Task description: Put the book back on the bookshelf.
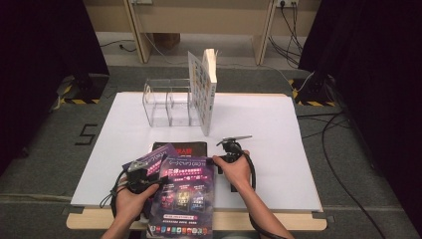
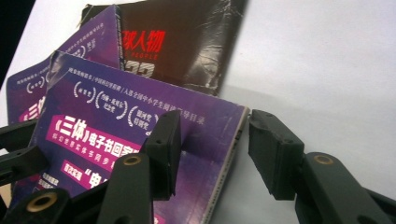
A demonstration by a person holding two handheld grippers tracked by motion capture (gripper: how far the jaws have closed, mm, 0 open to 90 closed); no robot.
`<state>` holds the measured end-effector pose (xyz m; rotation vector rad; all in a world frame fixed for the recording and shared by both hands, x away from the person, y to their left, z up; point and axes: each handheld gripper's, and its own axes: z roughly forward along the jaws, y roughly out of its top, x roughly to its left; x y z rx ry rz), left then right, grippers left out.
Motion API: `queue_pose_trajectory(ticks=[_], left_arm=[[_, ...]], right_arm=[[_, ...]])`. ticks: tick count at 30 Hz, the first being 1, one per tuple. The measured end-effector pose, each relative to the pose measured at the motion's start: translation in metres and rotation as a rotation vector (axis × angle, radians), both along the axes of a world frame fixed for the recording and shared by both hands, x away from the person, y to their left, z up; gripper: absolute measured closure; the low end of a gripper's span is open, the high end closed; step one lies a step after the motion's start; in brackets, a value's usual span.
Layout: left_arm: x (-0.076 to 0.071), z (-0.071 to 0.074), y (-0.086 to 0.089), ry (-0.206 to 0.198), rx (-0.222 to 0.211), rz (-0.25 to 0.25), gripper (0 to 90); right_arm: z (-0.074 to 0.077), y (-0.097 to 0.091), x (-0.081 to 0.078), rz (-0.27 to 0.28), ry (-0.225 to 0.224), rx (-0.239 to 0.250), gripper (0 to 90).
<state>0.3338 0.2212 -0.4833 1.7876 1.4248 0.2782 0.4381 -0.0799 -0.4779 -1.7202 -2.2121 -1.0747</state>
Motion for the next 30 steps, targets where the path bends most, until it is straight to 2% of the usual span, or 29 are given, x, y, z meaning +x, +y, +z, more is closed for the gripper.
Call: queue_pose_trajectory(ticks=[6, 11, 18, 25, 30], left_arm=[[0.001, 0.001, 0.001, 0.008, 0.005, 0.003, 56.7], [0.001, 0.001, -0.001, 0.009, 0.02, 0.007, 57.5], [0.001, 0.002, -0.002, 0.007, 0.035, 0.01, 57.9], [0.0, 0.002, -0.001, 0.014, 0.016, 0.019, 58.1], [0.0, 0.001, -0.001, 0.014, 0.008, 0.021, 58.3]], right_arm=[[0.0, 0.004, 0.001, 0.002, 0.007, 0.004, 53.4], [0.001, 0.005, 0.0, -0.009, 0.003, 0.007, 55.8], [0.018, 0.003, -0.005, -0.011, -0.029, 0.03, 63.2], [0.028, -0.002, -0.009, -0.014, -0.042, 0.087, 68.0], [0.032, -0.003, -0.011, -0.004, -0.045, 0.087, 68.2]])
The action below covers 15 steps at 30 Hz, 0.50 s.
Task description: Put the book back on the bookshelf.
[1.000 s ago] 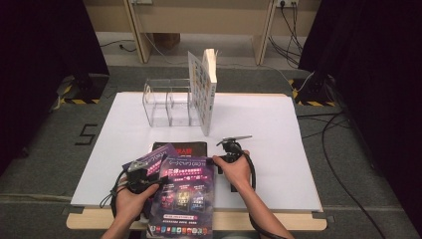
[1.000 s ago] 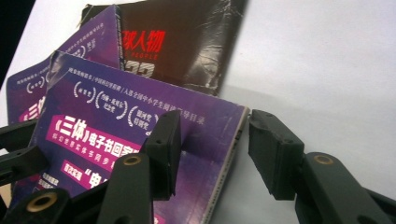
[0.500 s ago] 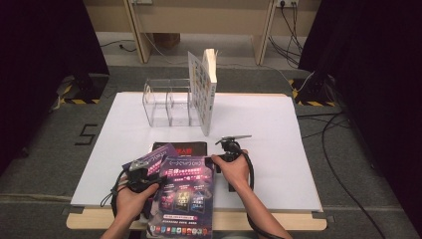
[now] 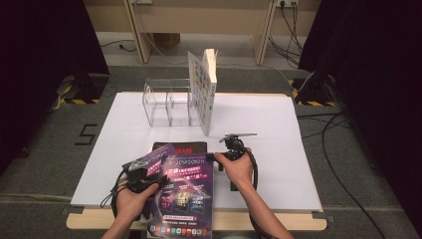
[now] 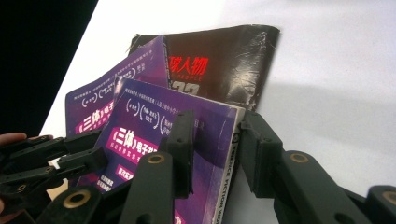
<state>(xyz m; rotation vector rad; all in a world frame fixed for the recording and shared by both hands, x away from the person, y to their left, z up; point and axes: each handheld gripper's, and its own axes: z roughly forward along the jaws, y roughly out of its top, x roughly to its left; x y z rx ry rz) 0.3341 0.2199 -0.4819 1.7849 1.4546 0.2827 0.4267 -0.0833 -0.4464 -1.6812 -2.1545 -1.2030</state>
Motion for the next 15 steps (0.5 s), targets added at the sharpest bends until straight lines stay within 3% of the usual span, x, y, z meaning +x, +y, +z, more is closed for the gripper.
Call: queue_pose_trajectory(ticks=[7, 15], left_arm=[[-0.001, 0.0, -0.002, -0.004, 0.003, -0.003, 58.6], [-0.001, 0.0, -0.002, -0.004, 0.009, -0.005, 58.9]], right_arm=[[-0.002, -0.002, -0.003, 0.011, -0.009, -0.045, 67.3], [-0.013, -0.003, 0.001, 0.011, 0.029, -0.053, 65.0]])
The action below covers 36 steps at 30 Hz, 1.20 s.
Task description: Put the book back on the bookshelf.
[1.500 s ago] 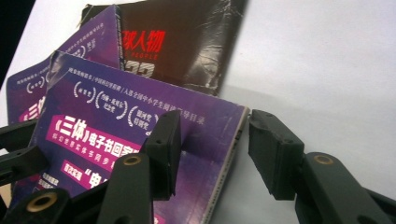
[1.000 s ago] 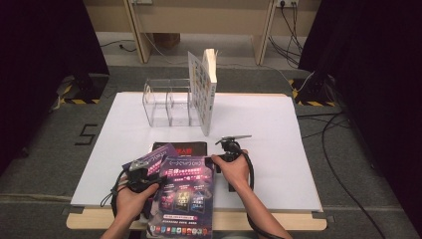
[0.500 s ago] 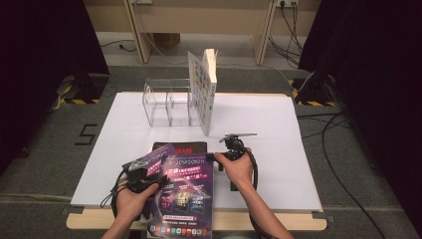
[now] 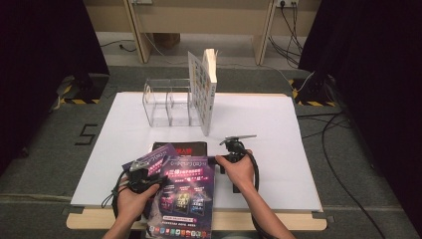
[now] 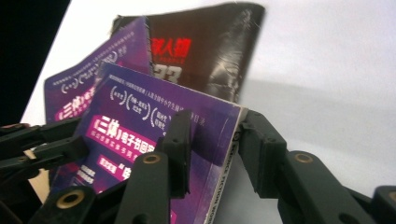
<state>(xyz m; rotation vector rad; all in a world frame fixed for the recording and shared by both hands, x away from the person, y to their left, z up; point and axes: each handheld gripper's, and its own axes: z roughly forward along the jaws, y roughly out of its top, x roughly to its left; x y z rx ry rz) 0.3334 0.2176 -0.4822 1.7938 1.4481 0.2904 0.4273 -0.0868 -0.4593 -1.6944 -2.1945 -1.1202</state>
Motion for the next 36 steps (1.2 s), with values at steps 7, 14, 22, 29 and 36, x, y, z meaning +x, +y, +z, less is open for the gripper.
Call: queue_pose_trajectory(ticks=[7, 14, 22, 29, 36], left_arm=[[-0.001, 0.0, 0.0, -0.003, 0.002, 0.0, 58.9], [-0.001, 0.0, 0.0, -0.005, 0.004, 0.001, 58.9], [-0.001, 0.0, -0.001, -0.005, 0.003, 0.004, 58.9], [0.0, 0.0, 0.0, 0.001, -0.004, 0.007, 59.3], [-0.001, 0.0, 0.002, 0.006, -0.014, 0.012, 58.8]], right_arm=[[-0.009, -0.001, 0.001, -0.001, 0.025, -0.003, 60.7], [-0.02, 0.001, -0.004, 0.006, 0.067, 0.022, 58.0], [-0.021, 0.001, -0.003, 0.008, 0.072, 0.027, 58.3], [-0.002, 0.002, -0.008, 0.025, 0.022, 0.026, 65.3], [0.015, 0.007, -0.014, 0.039, -0.042, 0.008, 68.4]])
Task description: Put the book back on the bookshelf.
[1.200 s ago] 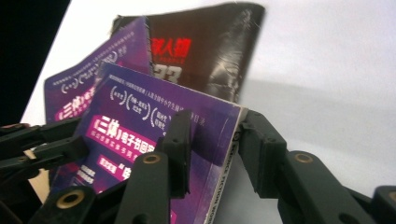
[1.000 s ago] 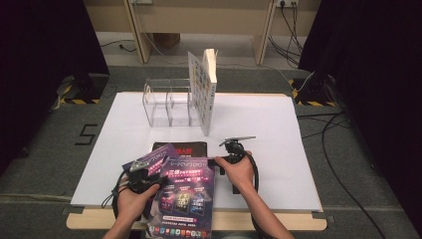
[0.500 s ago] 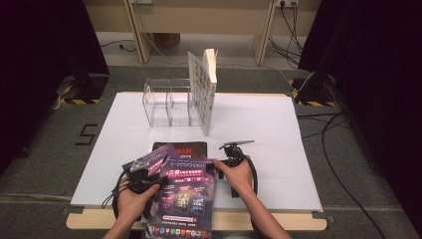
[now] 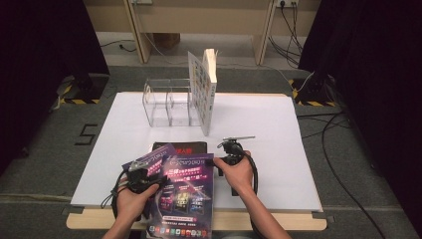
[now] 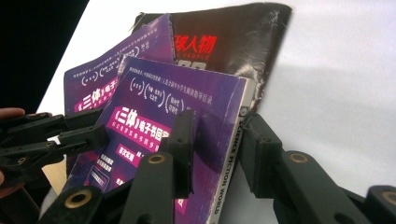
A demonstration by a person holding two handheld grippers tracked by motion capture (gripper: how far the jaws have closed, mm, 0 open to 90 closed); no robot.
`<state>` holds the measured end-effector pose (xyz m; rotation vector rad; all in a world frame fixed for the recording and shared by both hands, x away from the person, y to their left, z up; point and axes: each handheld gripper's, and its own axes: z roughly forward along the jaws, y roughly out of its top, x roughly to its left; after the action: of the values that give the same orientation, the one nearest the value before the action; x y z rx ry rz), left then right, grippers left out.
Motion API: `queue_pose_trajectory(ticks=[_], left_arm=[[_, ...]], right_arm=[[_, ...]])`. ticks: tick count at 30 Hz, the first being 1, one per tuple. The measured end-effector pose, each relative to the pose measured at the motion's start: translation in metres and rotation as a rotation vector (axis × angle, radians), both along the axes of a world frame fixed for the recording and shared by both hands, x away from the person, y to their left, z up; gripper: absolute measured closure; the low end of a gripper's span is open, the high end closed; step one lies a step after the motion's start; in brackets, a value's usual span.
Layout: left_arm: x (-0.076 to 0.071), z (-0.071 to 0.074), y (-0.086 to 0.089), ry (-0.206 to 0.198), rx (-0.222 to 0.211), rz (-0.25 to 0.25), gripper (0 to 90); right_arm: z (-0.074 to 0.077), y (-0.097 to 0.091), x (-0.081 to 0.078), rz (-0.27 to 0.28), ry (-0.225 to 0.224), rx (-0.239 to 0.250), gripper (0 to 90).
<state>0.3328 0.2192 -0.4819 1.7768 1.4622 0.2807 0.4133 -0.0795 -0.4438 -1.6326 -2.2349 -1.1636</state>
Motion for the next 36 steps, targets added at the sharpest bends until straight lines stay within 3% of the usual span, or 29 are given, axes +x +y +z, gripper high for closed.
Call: queue_pose_trajectory(ticks=[9, 17, 31, 36], left_arm=[[0.0, 0.0, 0.002, 0.004, -0.021, 0.007, 58.8], [0.0, 0.0, 0.002, 0.004, -0.004, 0.016, 58.8], [0.0, -0.001, 0.002, -0.004, 0.009, 0.024, 60.2], [0.0, 0.0, 0.002, -0.002, 0.01, 0.023, 60.2]], right_arm=[[0.009, 0.004, -0.002, 0.023, -0.041, -0.031, 69.4], [-0.003, 0.001, 0.006, 0.007, 0.009, 0.053, 66.3], [-0.038, 0.001, 0.018, -0.01, 0.113, 0.074, 59.8], [-0.042, 0.002, 0.018, -0.01, 0.12, 0.077, 58.3]])
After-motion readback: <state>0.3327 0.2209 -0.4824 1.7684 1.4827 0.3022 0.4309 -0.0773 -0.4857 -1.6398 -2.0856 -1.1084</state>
